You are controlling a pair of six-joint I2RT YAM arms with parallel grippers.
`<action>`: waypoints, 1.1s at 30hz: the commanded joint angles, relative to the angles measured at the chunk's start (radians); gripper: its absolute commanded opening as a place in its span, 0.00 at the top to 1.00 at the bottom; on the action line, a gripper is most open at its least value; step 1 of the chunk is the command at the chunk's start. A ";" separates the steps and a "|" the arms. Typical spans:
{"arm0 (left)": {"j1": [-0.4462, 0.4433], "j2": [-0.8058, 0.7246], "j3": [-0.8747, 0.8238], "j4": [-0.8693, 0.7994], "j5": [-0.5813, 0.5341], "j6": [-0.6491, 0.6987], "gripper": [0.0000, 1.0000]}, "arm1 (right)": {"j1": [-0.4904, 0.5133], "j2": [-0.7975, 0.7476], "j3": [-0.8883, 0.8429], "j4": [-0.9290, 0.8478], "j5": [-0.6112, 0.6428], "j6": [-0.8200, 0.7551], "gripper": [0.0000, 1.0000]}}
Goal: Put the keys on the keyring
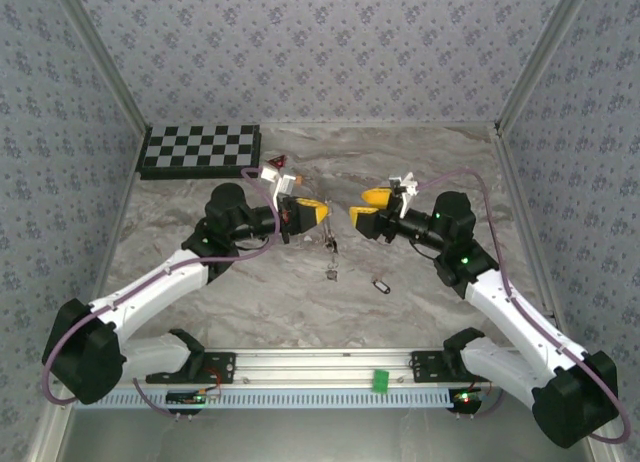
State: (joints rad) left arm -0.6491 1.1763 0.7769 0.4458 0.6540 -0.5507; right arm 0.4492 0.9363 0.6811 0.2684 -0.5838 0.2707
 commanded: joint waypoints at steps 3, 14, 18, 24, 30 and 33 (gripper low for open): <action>-0.010 -0.064 0.045 -0.101 -0.165 0.107 1.00 | -0.008 -0.016 0.006 -0.115 0.077 -0.042 0.34; -0.024 -0.127 -0.004 -0.174 -0.270 0.210 1.00 | -0.004 0.058 0.009 -0.405 0.267 -0.057 0.37; -0.029 -0.134 -0.039 -0.158 -0.268 0.218 1.00 | 0.004 0.131 -0.006 -0.491 0.338 -0.010 0.45; -0.032 -0.125 -0.067 -0.141 -0.262 0.222 1.00 | 0.037 0.207 -0.058 -0.540 0.421 0.072 0.50; -0.034 -0.125 -0.073 -0.141 -0.251 0.224 1.00 | 0.096 0.263 -0.087 -0.552 0.441 0.124 0.54; -0.034 -0.124 -0.074 -0.138 -0.252 0.222 1.00 | 0.124 0.291 -0.096 -0.554 0.458 0.137 0.54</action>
State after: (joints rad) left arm -0.6754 1.0672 0.7021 0.2615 0.3954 -0.3477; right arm 0.5549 1.2098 0.5968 -0.2604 -0.1608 0.3702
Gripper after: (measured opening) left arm 0.058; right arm 0.460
